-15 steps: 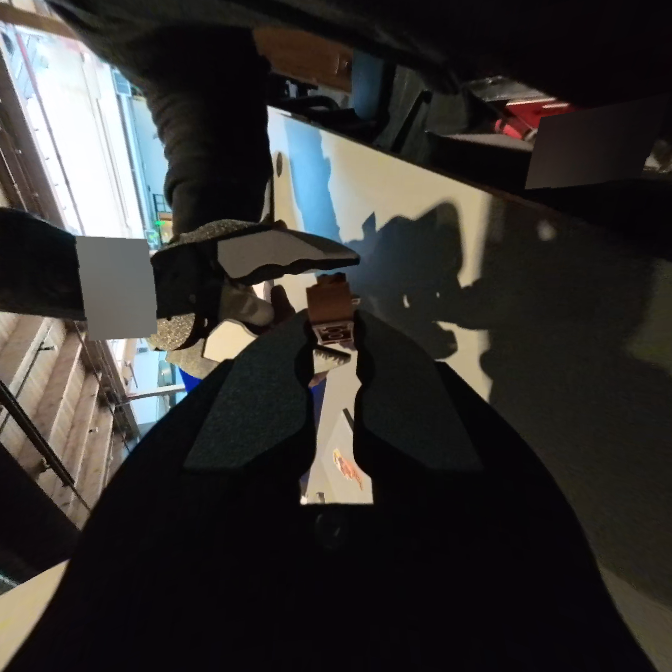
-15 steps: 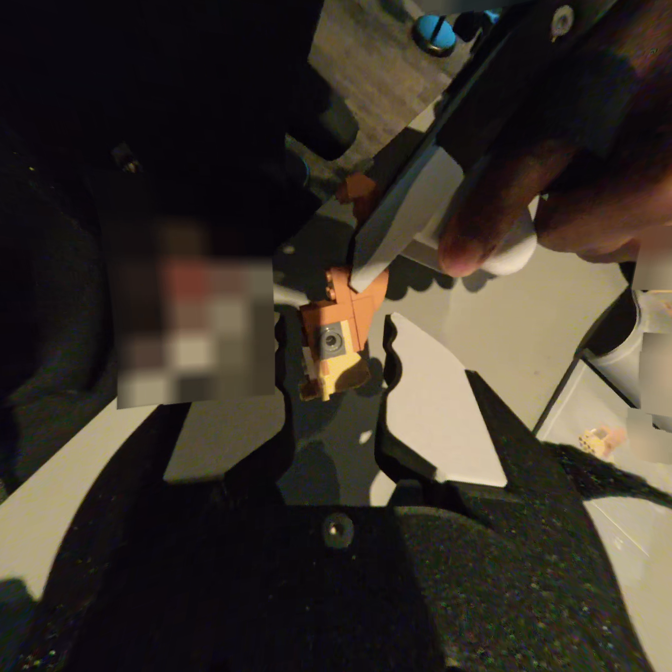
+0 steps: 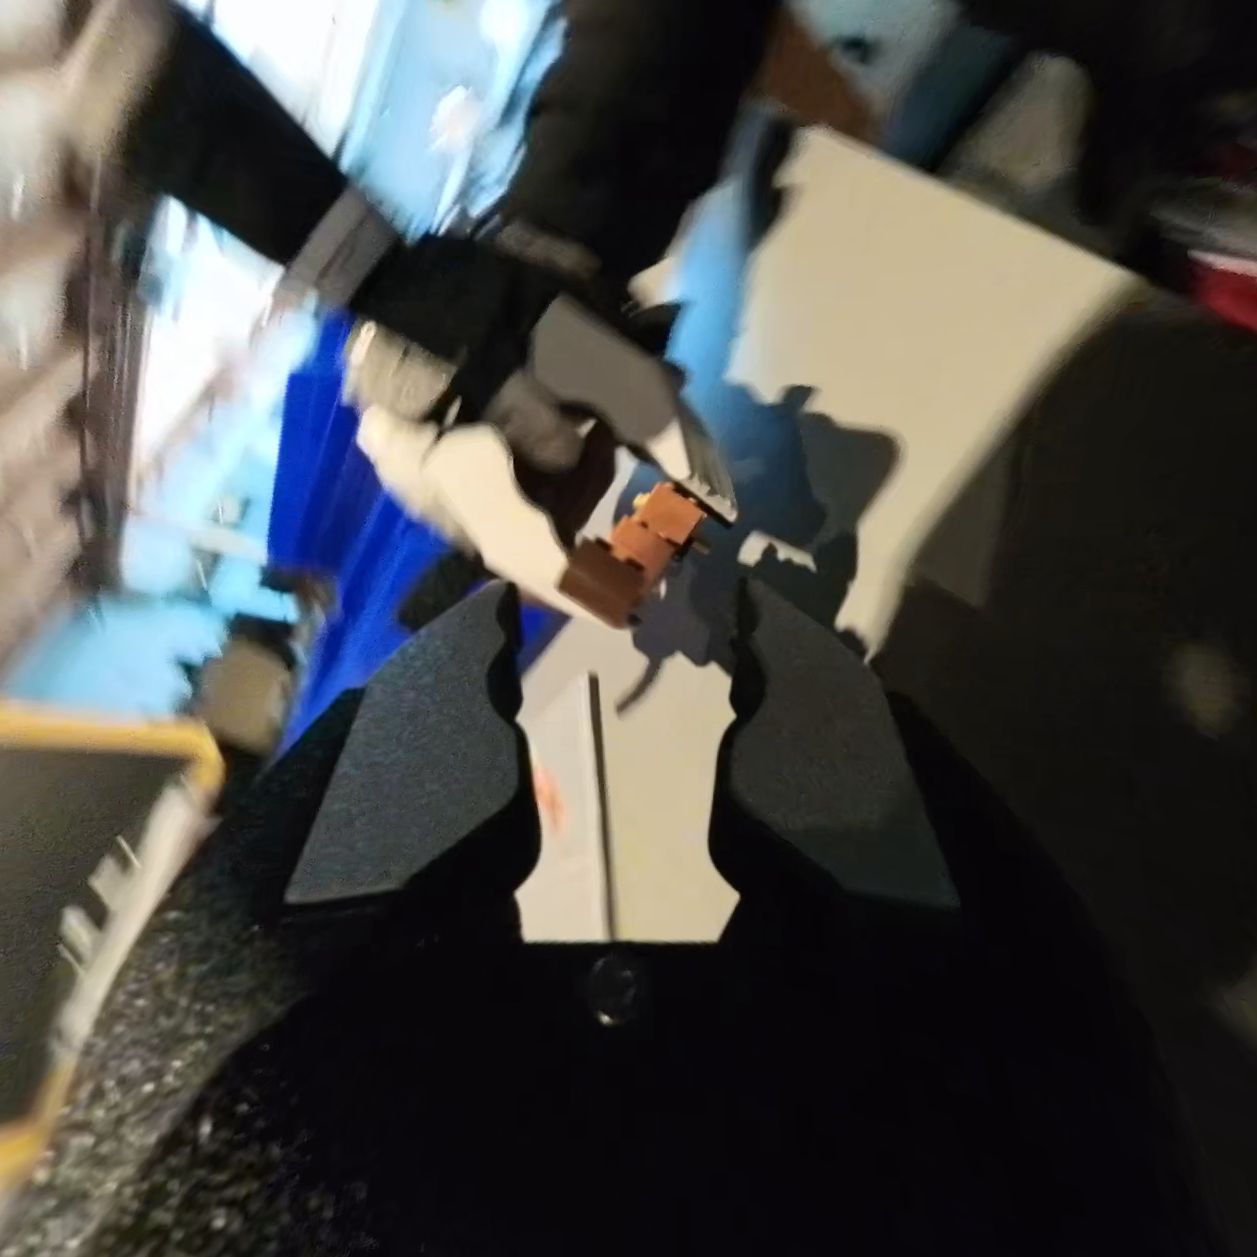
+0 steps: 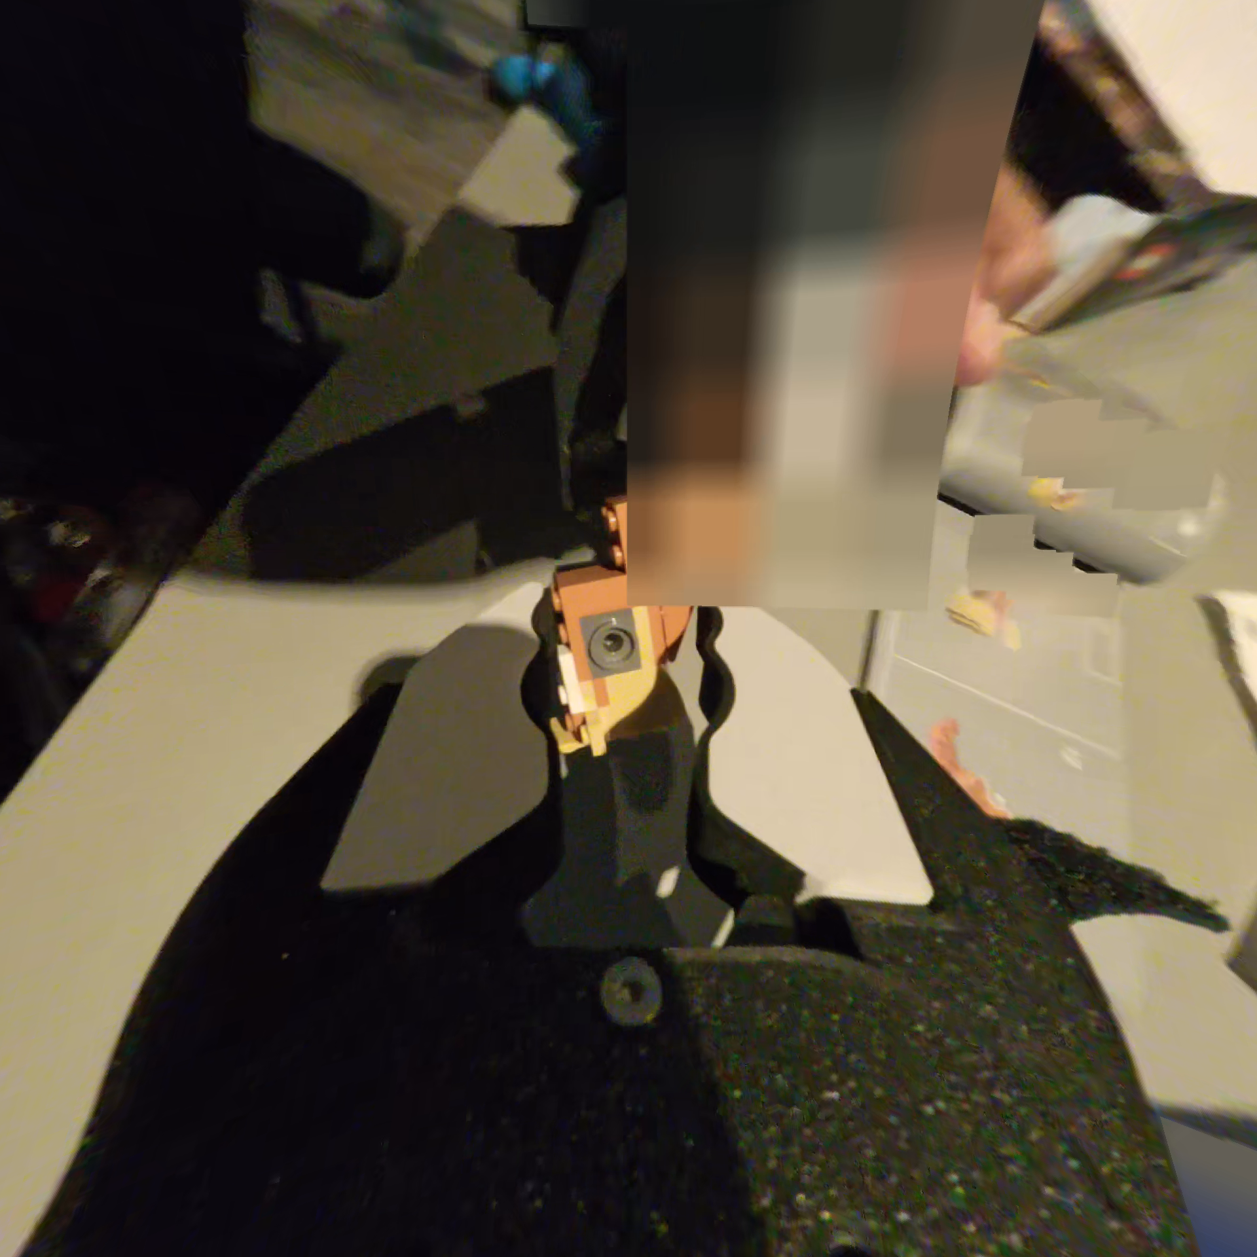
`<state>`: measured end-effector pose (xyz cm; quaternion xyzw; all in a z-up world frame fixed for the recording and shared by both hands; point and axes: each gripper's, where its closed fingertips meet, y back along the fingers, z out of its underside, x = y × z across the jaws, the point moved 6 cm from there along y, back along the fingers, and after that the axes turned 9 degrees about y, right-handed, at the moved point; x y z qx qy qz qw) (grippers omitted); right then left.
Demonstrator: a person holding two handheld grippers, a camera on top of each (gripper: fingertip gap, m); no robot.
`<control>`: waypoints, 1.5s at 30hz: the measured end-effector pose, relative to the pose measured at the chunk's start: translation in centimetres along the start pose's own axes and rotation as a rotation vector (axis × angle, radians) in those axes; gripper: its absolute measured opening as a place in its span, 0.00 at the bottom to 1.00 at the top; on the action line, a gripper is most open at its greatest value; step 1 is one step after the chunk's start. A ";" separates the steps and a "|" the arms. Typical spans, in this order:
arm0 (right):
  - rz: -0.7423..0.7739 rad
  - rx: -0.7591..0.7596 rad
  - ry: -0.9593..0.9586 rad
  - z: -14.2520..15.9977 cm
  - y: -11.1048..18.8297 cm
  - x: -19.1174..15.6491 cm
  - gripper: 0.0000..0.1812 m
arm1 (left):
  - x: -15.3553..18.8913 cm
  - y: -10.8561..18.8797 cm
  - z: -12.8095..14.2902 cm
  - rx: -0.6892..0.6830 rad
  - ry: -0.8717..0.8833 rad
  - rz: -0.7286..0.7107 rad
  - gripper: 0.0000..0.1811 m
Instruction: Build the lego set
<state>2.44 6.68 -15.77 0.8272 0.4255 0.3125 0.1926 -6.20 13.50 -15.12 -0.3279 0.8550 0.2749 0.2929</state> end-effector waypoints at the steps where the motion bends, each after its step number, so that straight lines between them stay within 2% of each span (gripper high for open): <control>1: 0.056 0.000 -0.023 0.2 0.2 0.6 0.21 | -0.3 0.0 0.6 0.007 0.101 -0.023 0.33; 4: 0.219 -0.014 -0.063 0.5 0.6 1.9 0.21 | -1.1 -0.4 1.4 0.079 0.442 -0.063 0.34; 6: 0.304 -0.060 -0.075 0.8 0.8 2.6 0.20 | -2.3 -0.6 1.4 0.127 0.547 -0.101 0.34; 8: 0.335 -0.104 -0.068 1.0 1.1 2.7 0.20 | -3.6 -0.8 1.7 0.173 0.647 -0.119 0.31; 11: 0.354 -0.134 -0.067 1.5 1.4 2.6 0.20 | -4.6 -1.8 2.4 0.142 0.717 -0.102 0.30; 15: 0.348 -0.166 -0.053 2.2 1.4 2.3 0.21 | -4.2 -3.5 2.6 0.045 0.639 -0.068 0.29; 20: 0.319 -0.189 -0.051 3.0 1.2 1.6 0.20 | -3.9 -4.1 2.8 0.008 0.563 -0.074 0.19; 25: 0.309 -0.186 -0.075 3.3 1.3 1.6 0.21 | -3.4 -4.5 3.3 -0.070 0.506 -0.068 0.22; 33: 0.330 -0.168 -0.081 3.2 1.4 1.8 0.21 | -3.8 -4.4 3.5 -0.068 0.548 -0.068 0.17; 45: 0.313 -0.179 -0.061 3.1 1.2 1.2 0.20 | -3.5 -4.3 3.0 -0.054 0.549 -0.047 0.16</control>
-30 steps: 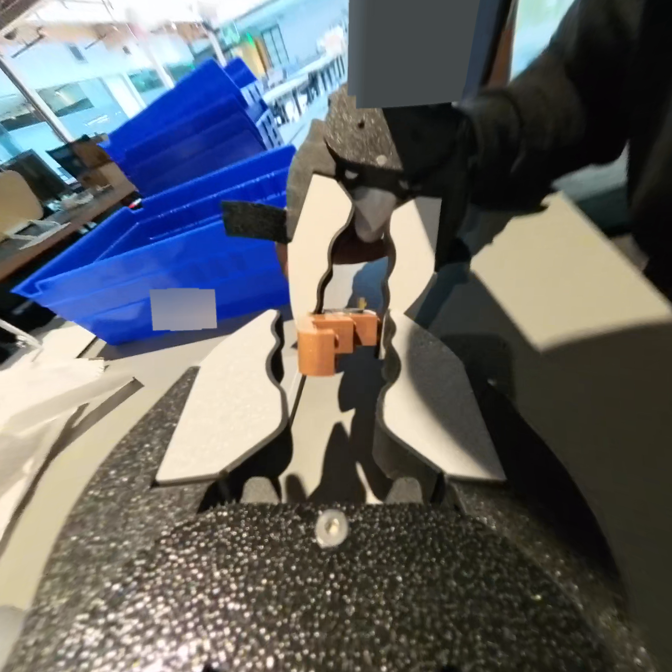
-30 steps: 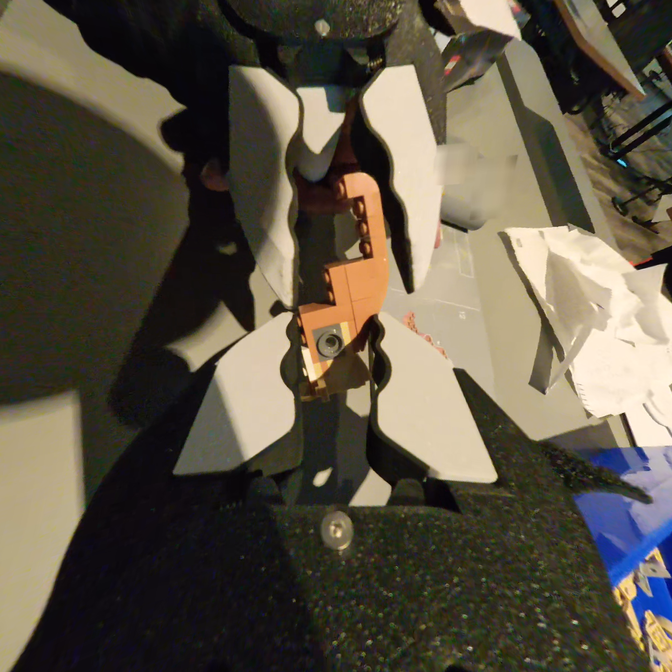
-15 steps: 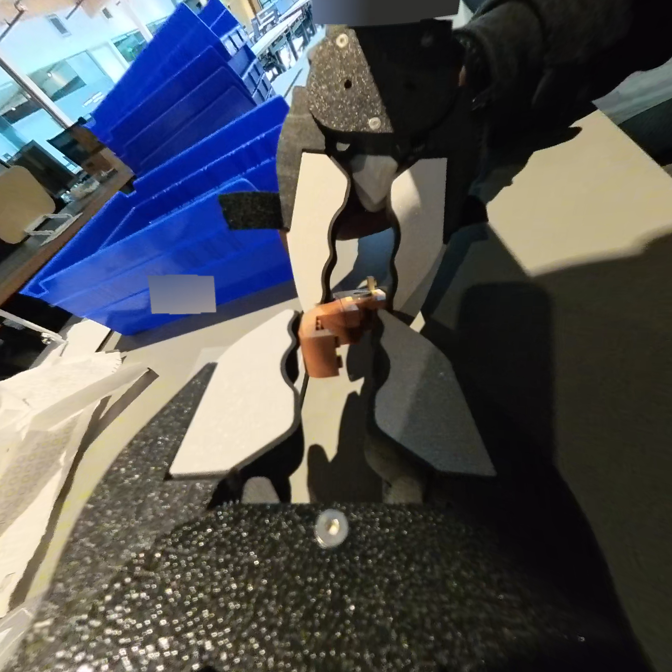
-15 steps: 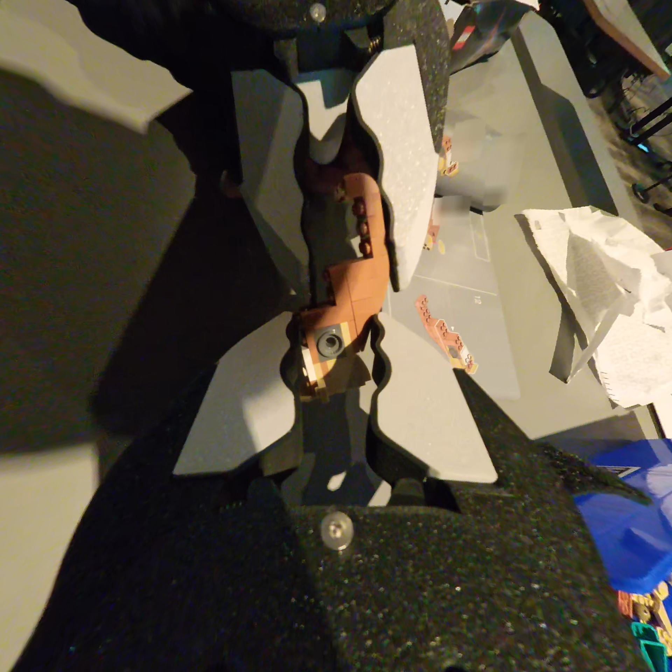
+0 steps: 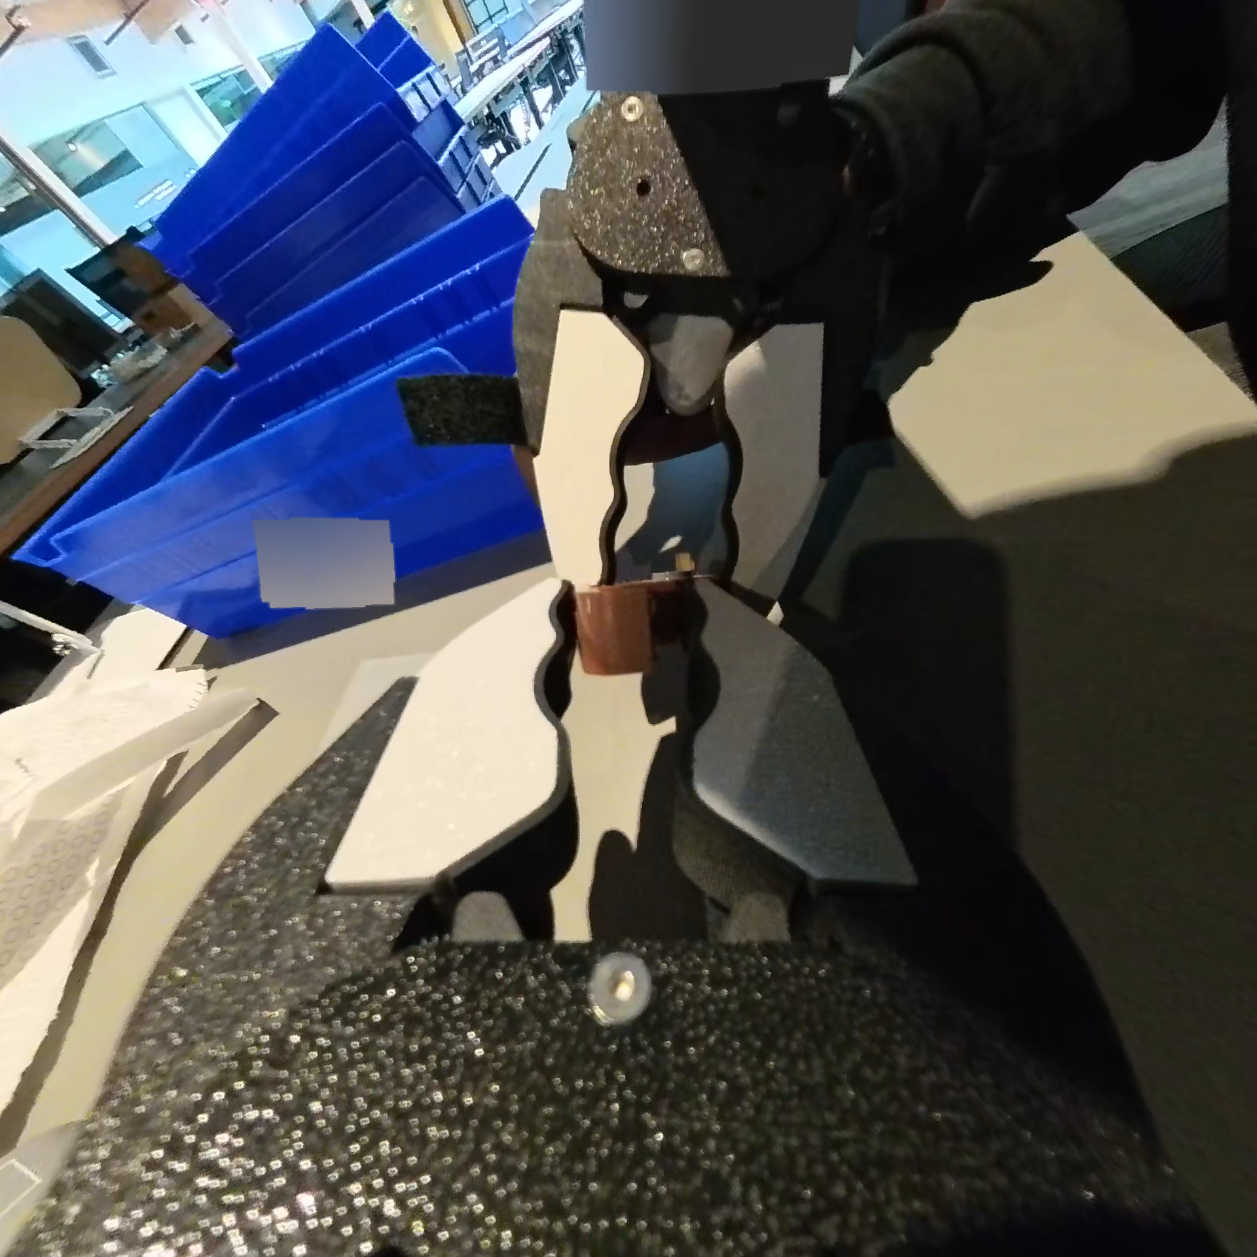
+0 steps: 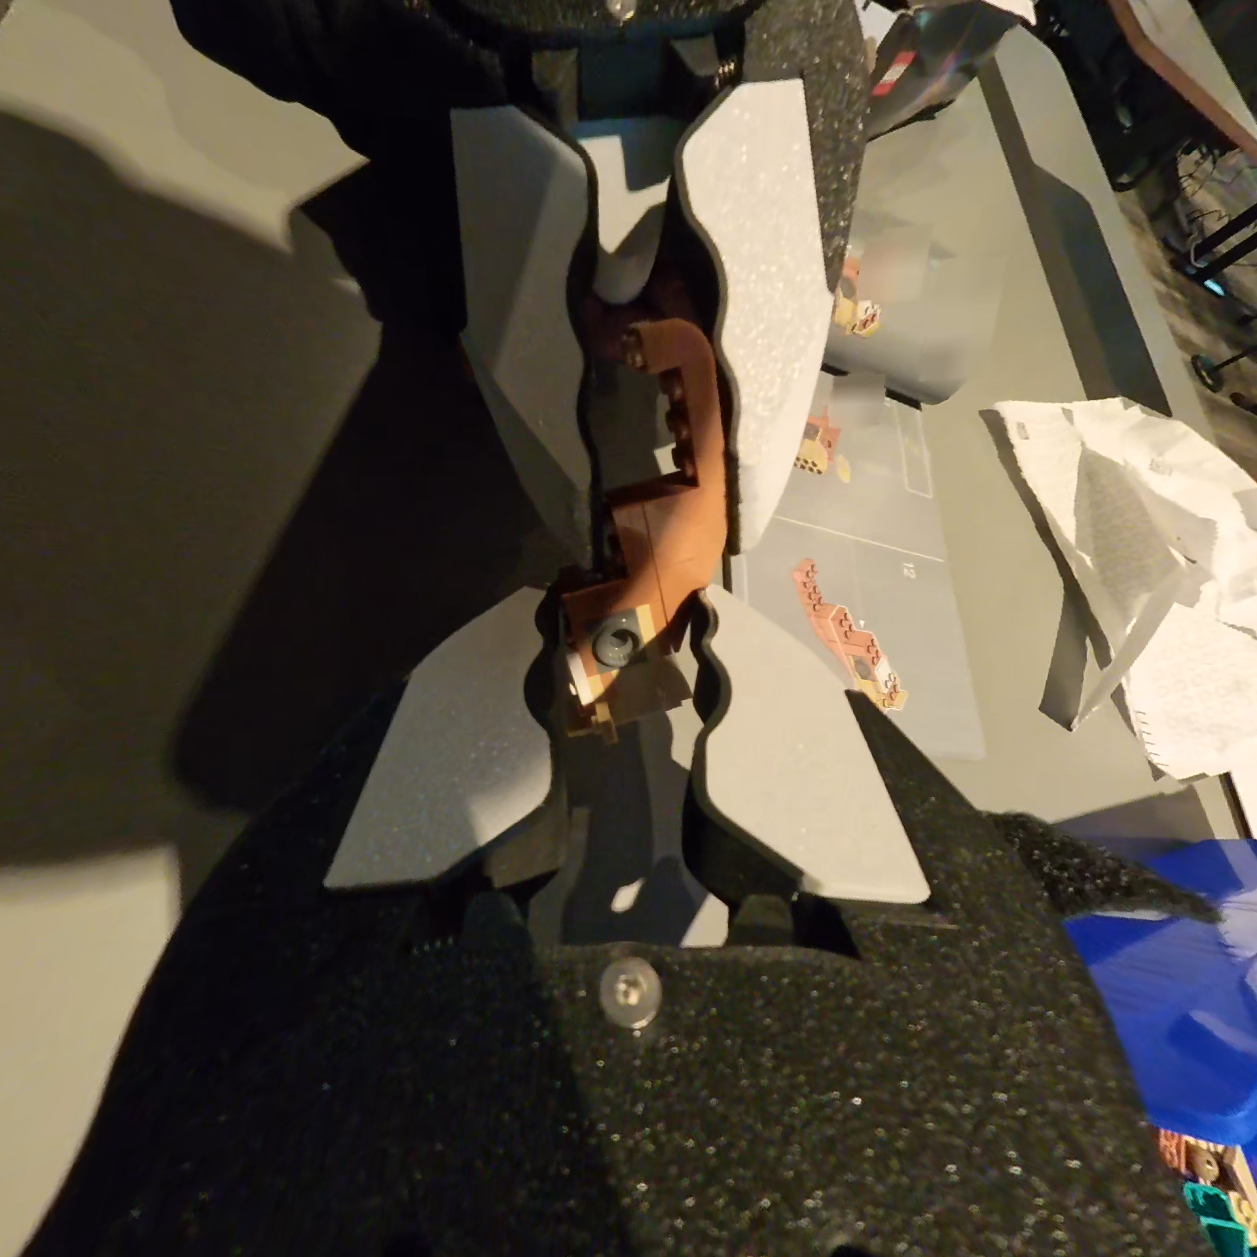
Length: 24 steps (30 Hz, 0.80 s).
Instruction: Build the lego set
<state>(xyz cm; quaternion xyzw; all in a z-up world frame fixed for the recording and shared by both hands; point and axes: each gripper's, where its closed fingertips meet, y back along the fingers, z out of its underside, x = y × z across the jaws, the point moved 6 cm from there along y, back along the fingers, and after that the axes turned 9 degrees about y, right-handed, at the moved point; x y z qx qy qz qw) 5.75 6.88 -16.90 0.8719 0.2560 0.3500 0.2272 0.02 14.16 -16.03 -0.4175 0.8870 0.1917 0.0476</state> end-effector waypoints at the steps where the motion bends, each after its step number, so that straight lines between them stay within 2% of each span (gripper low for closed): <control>1: -0.002 -0.001 0.003 0.0 -0.1 0.0 0.20 | 0.0 0.0 0.0 0.000 0.000 0.004 0.16; 13: -0.045 0.001 0.033 -0.3 0.0 -0.5 0.20 | 0.5 0.2 -0.1 0.002 -0.005 0.041 0.16; 24: -0.022 0.021 0.039 -0.5 0.3 -0.2 0.20 | 0.5 0.3 -0.4 0.038 0.004 0.038 0.16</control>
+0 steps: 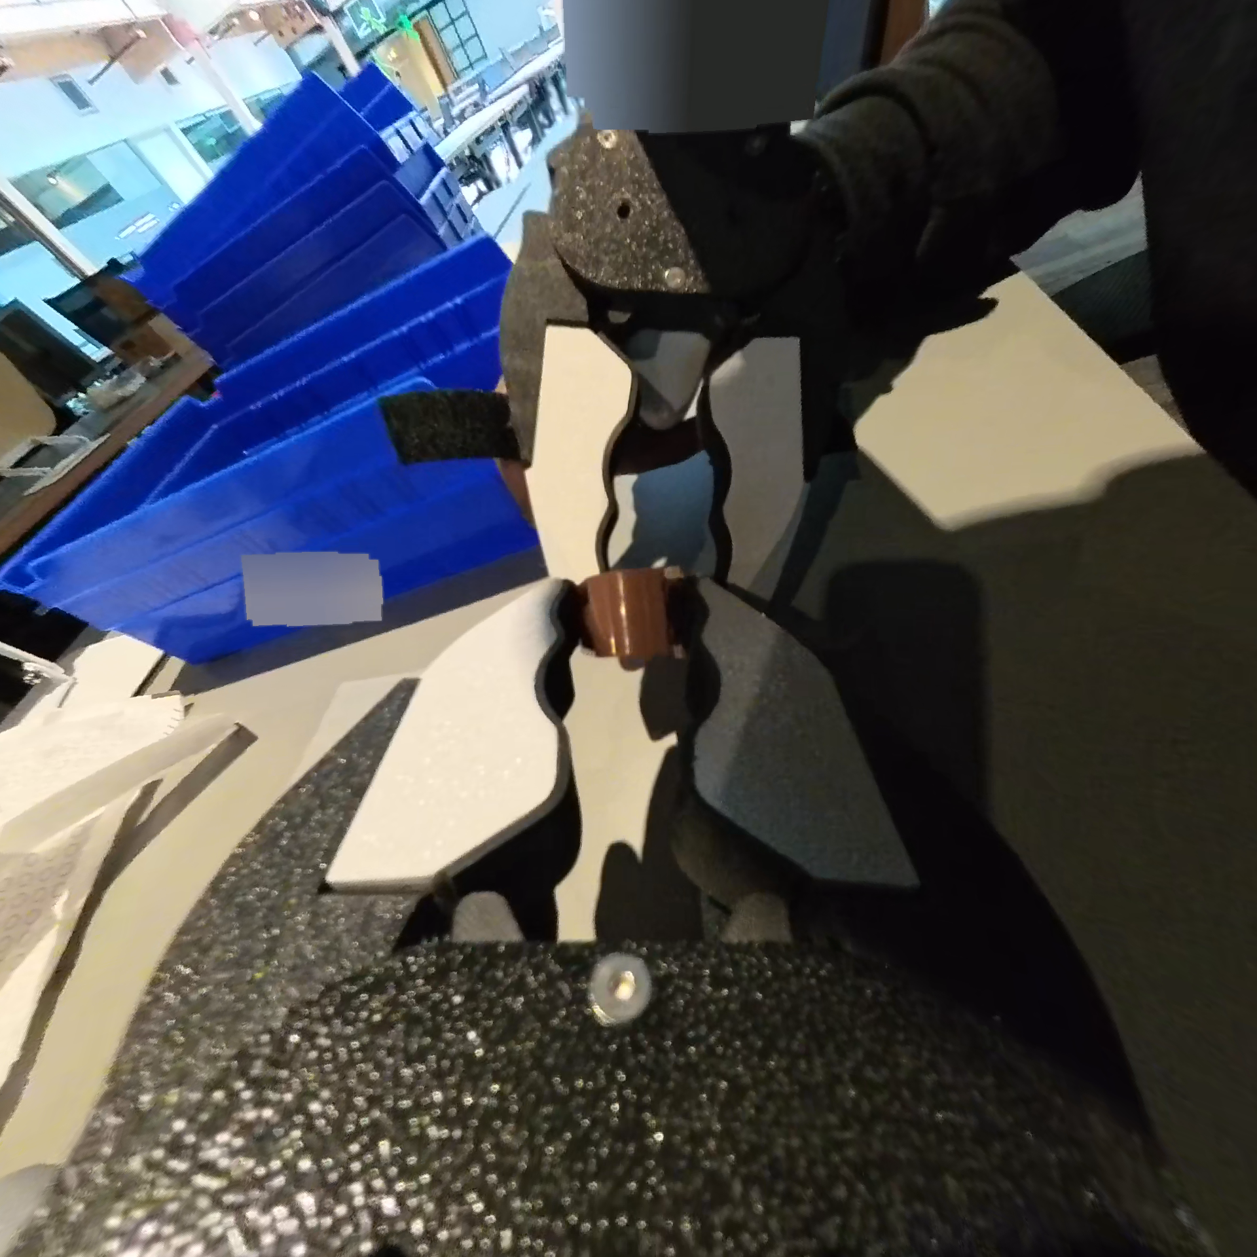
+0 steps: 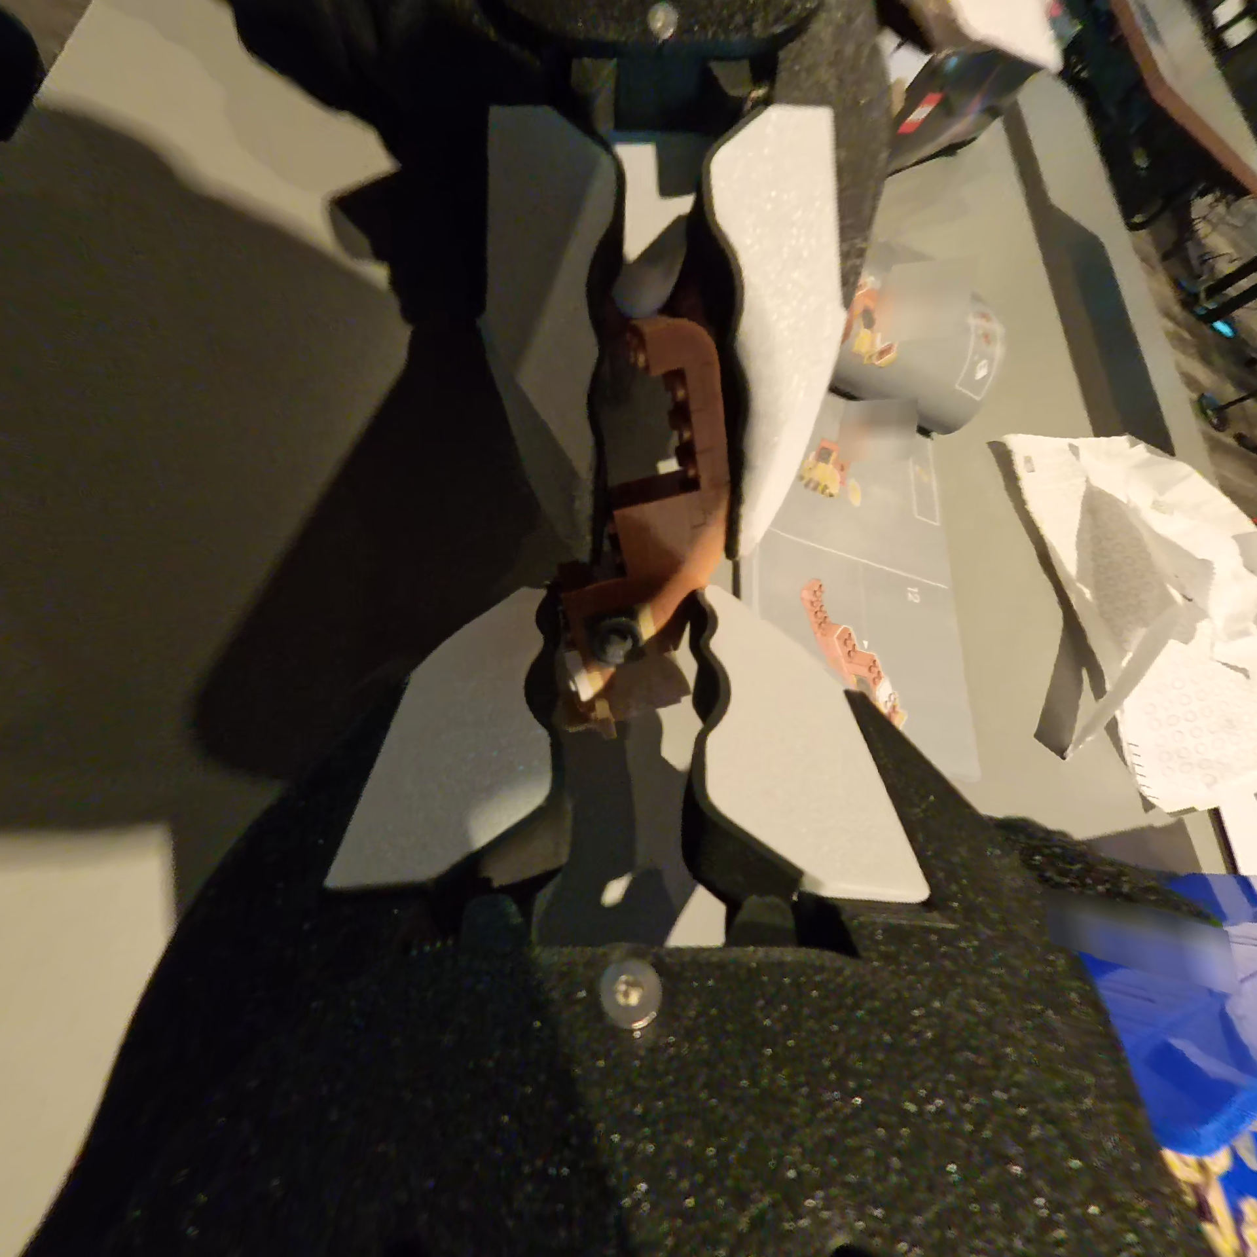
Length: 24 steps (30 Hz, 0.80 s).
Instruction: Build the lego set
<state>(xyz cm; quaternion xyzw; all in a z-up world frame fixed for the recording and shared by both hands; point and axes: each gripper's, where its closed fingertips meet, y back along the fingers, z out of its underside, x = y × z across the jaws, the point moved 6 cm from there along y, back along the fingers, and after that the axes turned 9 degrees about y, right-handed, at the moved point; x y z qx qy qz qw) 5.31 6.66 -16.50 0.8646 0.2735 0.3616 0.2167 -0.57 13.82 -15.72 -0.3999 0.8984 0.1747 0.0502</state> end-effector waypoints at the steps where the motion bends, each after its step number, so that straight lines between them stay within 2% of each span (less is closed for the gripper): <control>1: 0.005 0.016 -0.019 -0.1 0.0 0.1 0.20 | -0.2 0.1 -0.1 0.015 0.010 -0.003 0.16; 4: 0.012 0.066 -0.038 -0.3 0.3 0.3 0.21 | -0.4 0.3 -0.2 0.044 0.020 0.007 0.16; 8: 0.000 0.069 -0.061 0.3 0.6 0.7 0.29 | -0.5 0.8 -0.4 0.088 0.024 0.023 0.16; 10: -0.020 0.088 -0.070 0.3 0.7 0.7 0.30 | -0.7 0.9 -0.5 0.098 0.039 0.034 0.16; 14: -0.015 0.106 -0.053 -0.2 0.7 0.5 0.28 | -0.5 0.8 -0.4 0.091 0.034 0.046 0.16; 18: 0.011 0.096 -0.019 -0.5 0.4 0.2 0.21 | -0.4 0.6 -0.8 0.119 0.053 0.062 0.16; 24: -0.001 0.127 -0.028 -0.7 0.7 0.2 0.20 | -0.3 0.6 -1.1 0.152 0.068 0.064 0.16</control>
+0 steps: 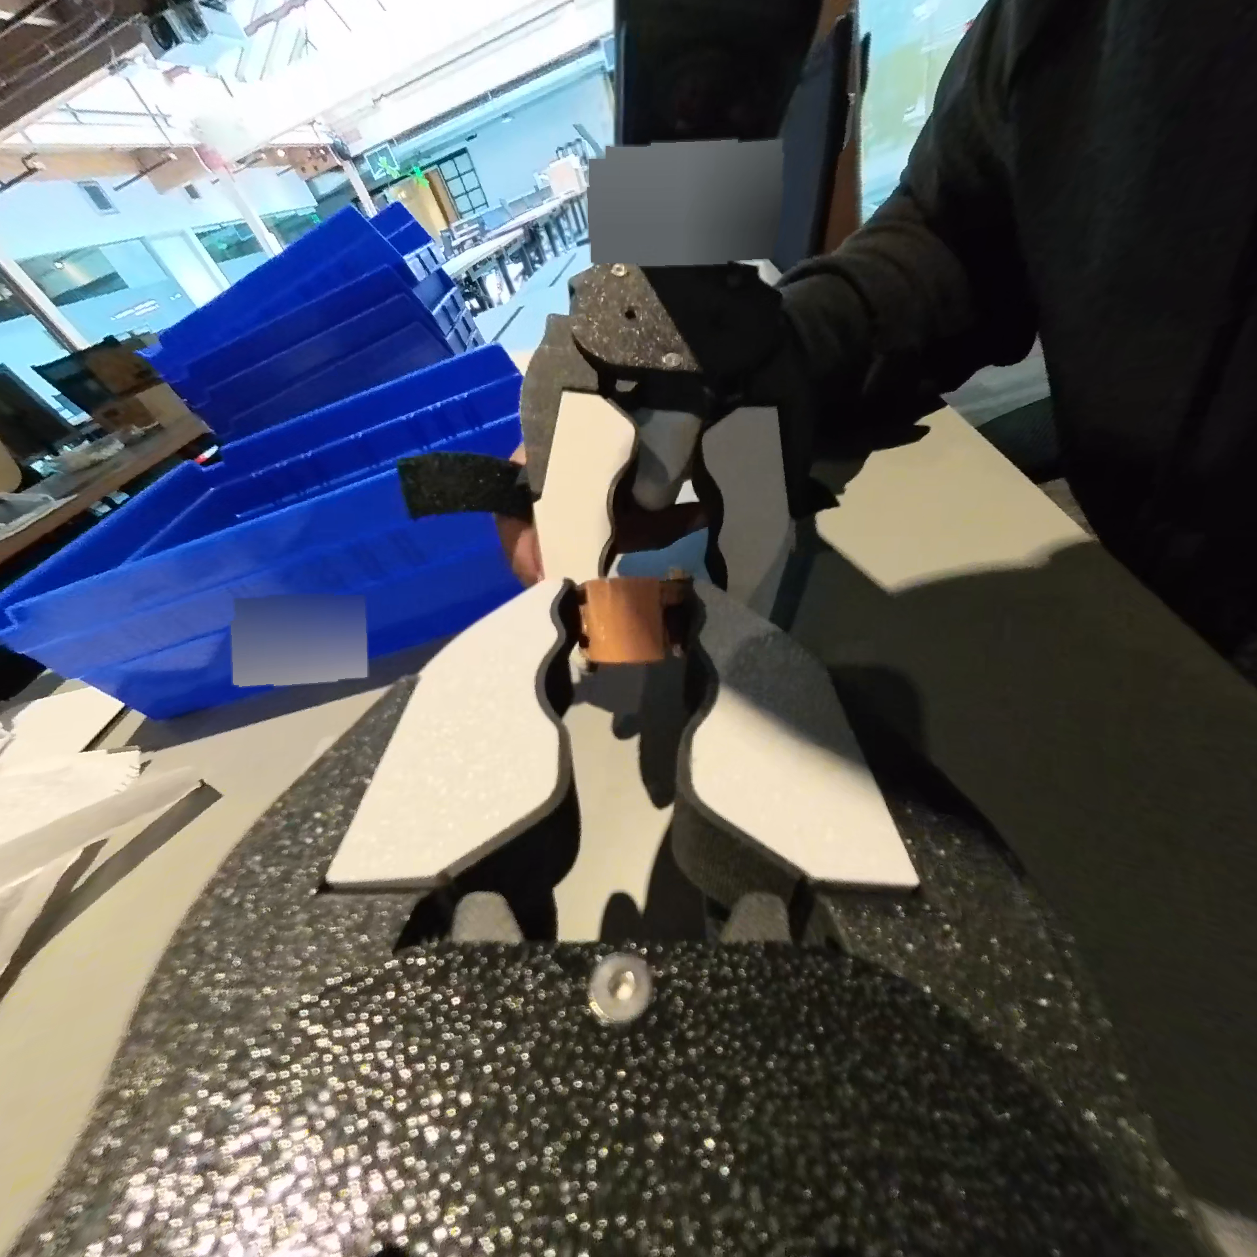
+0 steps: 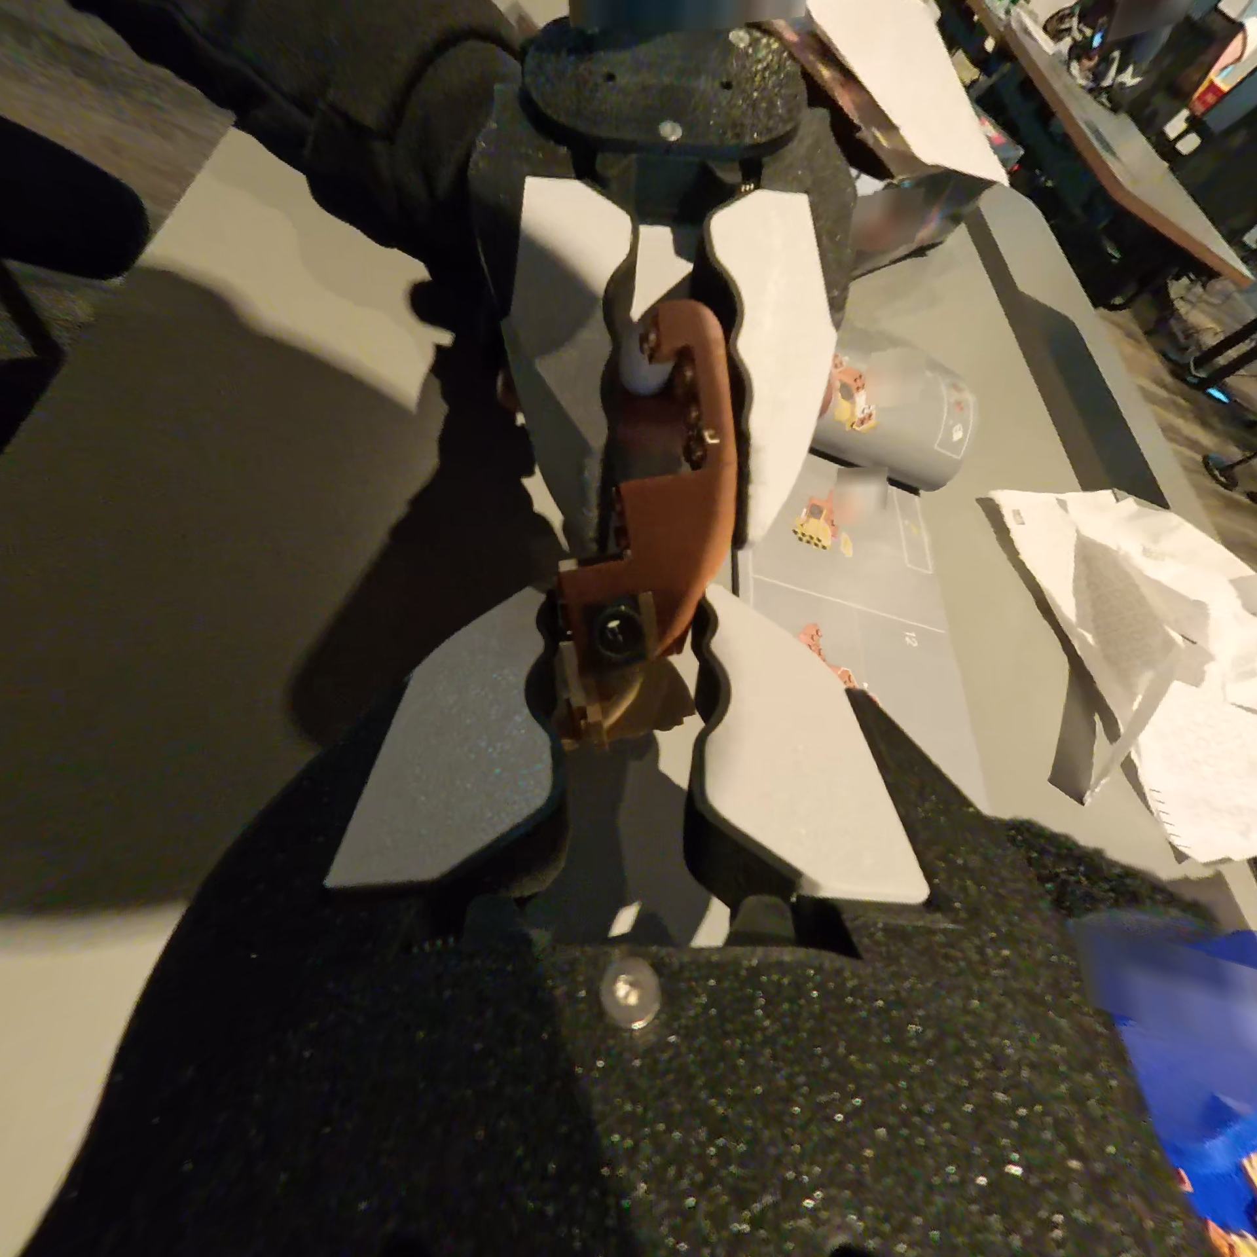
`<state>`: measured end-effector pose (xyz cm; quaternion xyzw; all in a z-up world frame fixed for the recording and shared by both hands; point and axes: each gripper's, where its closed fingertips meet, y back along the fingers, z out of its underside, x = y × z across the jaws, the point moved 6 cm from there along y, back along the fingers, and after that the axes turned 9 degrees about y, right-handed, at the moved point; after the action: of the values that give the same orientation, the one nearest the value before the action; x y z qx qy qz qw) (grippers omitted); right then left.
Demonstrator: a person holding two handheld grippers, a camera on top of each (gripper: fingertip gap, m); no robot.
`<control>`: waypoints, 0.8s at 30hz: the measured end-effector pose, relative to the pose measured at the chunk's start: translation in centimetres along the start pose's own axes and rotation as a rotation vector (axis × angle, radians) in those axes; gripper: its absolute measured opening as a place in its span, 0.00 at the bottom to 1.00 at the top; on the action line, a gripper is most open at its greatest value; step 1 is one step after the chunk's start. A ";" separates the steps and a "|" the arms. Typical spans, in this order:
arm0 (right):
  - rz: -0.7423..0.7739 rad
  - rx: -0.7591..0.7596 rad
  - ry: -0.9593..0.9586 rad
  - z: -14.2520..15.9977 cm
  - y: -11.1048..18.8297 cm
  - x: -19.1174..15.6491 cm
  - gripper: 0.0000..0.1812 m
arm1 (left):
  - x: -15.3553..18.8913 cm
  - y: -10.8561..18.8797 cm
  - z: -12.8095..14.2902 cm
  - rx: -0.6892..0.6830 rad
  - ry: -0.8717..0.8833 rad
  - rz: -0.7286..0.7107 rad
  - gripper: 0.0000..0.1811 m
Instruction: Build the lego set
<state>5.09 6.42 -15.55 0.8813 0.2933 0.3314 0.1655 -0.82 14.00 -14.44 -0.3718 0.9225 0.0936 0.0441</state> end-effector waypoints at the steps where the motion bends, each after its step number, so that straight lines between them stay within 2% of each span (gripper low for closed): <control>1: -0.007 -0.002 0.000 0.0 0.0 -0.1 0.20 | 0.1 0.0 0.0 0.000 -0.005 0.004 0.16; 19: -0.047 -0.056 0.023 0.3 0.1 -0.4 0.19 | 0.6 -0.4 0.4 -0.047 -0.040 -0.003 0.15; 24: -0.012 -0.030 0.007 0.2 0.1 0.0 0.20 | 0.2 -0.3 0.2 -0.026 -0.034 -0.024 0.16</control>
<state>5.29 6.36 -15.70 0.8758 0.2944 0.3378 0.1797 -0.75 13.71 -14.68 -0.3818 0.9158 0.1111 0.0562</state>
